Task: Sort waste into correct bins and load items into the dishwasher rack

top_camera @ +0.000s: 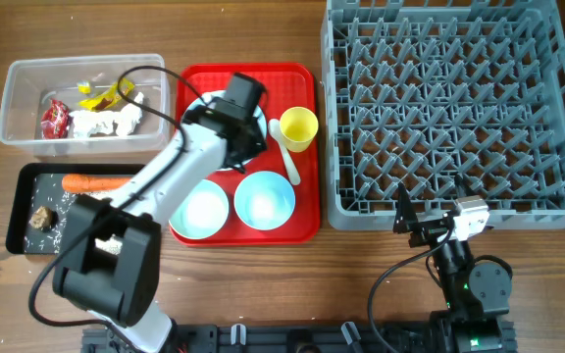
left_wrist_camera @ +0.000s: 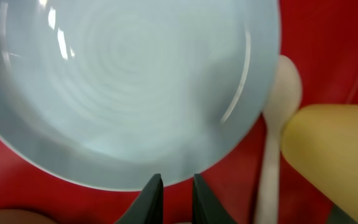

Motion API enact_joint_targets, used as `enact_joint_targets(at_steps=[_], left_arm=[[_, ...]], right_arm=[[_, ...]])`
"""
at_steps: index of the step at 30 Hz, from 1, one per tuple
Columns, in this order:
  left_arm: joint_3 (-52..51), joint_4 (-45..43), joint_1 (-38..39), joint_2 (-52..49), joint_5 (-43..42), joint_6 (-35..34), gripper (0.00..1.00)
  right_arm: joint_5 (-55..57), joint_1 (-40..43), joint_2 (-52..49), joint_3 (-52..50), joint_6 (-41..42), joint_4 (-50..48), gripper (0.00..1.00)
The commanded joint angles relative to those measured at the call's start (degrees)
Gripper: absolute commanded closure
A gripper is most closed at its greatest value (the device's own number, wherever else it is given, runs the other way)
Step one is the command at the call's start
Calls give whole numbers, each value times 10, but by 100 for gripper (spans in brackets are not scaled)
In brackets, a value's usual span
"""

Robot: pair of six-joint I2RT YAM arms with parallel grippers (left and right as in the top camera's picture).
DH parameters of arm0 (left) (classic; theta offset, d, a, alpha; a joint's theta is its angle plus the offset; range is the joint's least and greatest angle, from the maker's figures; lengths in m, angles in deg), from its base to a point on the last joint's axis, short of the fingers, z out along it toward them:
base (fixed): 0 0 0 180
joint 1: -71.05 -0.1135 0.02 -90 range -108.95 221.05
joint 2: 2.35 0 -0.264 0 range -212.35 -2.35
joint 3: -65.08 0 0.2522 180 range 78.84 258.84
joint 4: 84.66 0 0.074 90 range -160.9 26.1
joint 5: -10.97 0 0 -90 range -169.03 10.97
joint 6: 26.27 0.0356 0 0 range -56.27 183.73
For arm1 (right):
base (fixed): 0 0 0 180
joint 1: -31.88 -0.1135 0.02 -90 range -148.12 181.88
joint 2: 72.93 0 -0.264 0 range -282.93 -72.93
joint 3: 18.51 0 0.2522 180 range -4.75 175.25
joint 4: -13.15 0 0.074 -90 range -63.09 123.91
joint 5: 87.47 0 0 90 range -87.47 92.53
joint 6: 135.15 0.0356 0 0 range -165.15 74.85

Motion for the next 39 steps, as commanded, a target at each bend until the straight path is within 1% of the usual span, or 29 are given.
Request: enact_joint_targets(at_steps=[1, 4, 5, 6, 8, 10, 14, 16, 17, 18, 19, 21, 22, 23, 25, 30, 32, 39], left_arm=[[2, 19, -39, 11, -17, 90, 82], [2, 36, -58, 16, -17, 127, 73], [2, 39, -61, 16, -17, 137, 71], [2, 41, -62, 16, -14, 138, 69], [2, 39, -62, 16, -15, 137, 57], [2, 31, -62, 16, -15, 138, 55], [2, 26, -62, 16, -15, 137, 55], [2, 26, -62, 16, -15, 137, 50], [2, 25, -62, 16, -15, 137, 41], [2, 25, -62, 16, -15, 137, 36], [2, 25, -62, 16, -15, 137, 35], [2, 21, -62, 16, -15, 137, 16], [2, 16, -62, 16, -15, 137, 3], [2, 9, -62, 16, -15, 132, 1], [2, -7, -59, 16, -18, 117, 0], [2, -57, -61, 16, -15, 123, 0], [2, -76, -66, 16, 0, 122, 0], [24, -45, -69, 42, 2, 122, 1]], right_arm=[[2, -1, 0, -1, 8, -2, 0], [2, -1, 0, -1, 8, -2, 0], [2, -1, 0, -1, 8, -2, 0], [2, -1, 0, -1, 8, -2, 1], [2, -1, 0, -1, 8, -2, 0], [2, -1, 0, -1, 8, -2, 0], [2, -1, 0, -1, 8, -2, 0], [2, -1, 0, -1, 8, -2, 0], [2, -1, 0, -1, 8, -2, 0], [2, -1, 0, -1, 8, -2, 0], [2, -1, 0, -1, 8, -2, 0], [2, -1, 0, -1, 8, -2, 0], [2, -1, 0, -1, 8, -2, 0], [2, -1, 0, -1, 8, -2, 0], [2, -1, 0, -1, 8, -2, 0], [2, -1, 0, -1, 8, -2, 0], [2, -1, 0, -1, 8, -2, 0], [2, -1, 0, -1, 8, -2, 0]])
